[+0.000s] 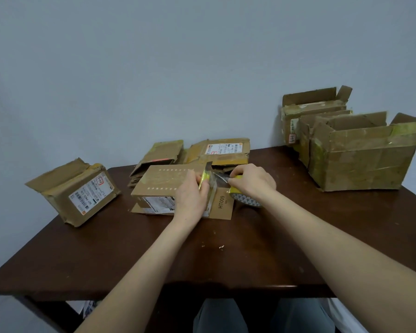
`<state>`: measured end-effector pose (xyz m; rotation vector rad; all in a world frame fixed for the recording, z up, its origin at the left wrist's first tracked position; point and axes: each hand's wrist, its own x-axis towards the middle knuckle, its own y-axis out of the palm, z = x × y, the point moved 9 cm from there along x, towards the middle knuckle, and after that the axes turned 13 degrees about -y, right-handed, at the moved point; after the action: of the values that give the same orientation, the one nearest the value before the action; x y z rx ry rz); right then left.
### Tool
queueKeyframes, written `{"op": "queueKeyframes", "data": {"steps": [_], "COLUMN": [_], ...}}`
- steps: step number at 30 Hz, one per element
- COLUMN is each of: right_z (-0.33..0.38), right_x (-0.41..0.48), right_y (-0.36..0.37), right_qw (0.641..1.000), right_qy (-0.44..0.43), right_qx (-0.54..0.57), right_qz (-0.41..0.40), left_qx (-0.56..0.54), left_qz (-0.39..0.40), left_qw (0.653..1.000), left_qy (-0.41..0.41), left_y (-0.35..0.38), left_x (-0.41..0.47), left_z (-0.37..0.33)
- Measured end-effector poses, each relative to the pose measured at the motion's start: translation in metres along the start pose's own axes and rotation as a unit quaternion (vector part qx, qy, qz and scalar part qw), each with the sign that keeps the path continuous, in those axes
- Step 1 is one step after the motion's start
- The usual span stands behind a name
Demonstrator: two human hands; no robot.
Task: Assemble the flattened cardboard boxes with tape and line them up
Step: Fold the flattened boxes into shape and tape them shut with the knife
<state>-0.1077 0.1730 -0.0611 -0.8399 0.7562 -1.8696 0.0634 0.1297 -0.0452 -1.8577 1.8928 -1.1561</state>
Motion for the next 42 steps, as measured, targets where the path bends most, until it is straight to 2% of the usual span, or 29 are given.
{"op": "queueKeyframes", "data": {"steps": [6,9,12,17,30,42], "right_z": [0.002,0.005,0.006,0.009,0.006,0.005], "right_x": [-0.018,-0.024,-0.027,-0.029,-0.028,-0.025], "right_y": [-0.003,-0.003,-0.003,-0.001,-0.004,-0.004], "right_qw": [0.995,0.993,0.992,0.992,0.993,0.993], "right_qy": [0.009,0.004,0.003,0.000,-0.001,-0.005], "right_qx": [0.019,0.008,0.004,0.003,0.024,0.019], "right_qz": [-0.097,-0.119,-0.124,-0.123,-0.116,-0.114], "left_qx": [-0.031,-0.016,0.024,0.057,0.082,0.110], "left_qz": [-0.011,-0.005,0.005,-0.025,-0.029,-0.031], "left_qw": [0.998,0.997,0.993,0.989,0.991,0.987], "left_qy": [0.051,0.081,0.116,0.136,0.100,0.111], "left_y": [-0.006,-0.004,-0.001,-0.005,0.001,0.003], "left_x": [-0.014,-0.019,-0.025,-0.029,-0.021,-0.018], "left_z": [-0.001,0.000,-0.004,-0.013,-0.012,-0.016]}}
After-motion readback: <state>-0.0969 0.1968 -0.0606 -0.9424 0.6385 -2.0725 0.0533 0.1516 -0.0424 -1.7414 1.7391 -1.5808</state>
